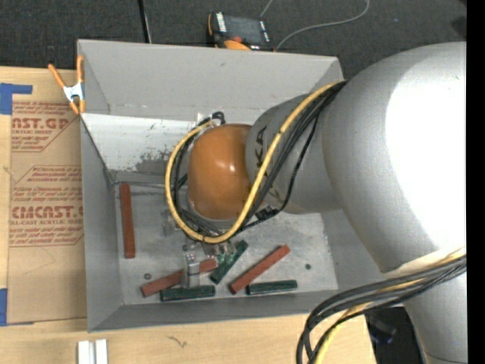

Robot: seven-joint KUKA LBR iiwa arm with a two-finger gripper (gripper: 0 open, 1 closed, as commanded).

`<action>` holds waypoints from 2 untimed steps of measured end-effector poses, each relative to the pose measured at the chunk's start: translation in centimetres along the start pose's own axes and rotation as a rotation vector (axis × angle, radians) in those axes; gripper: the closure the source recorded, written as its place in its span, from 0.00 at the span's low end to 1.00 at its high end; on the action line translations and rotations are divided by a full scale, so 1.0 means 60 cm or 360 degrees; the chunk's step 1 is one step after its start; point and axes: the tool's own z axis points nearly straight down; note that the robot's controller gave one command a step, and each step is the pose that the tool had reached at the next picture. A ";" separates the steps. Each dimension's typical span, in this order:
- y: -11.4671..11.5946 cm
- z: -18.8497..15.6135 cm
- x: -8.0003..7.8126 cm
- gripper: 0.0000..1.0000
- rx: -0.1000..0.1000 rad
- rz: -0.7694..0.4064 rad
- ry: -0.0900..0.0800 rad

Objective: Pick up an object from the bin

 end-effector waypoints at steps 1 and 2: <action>0.011 -0.165 -0.074 0.00 -0.0001 -0.0201 -0.0030; -0.015 0.008 0.012 0.00 0.0000 -0.0688 -0.0008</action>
Offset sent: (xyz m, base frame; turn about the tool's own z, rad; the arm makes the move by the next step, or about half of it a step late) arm 0.0403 0.0125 0.0938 -0.1245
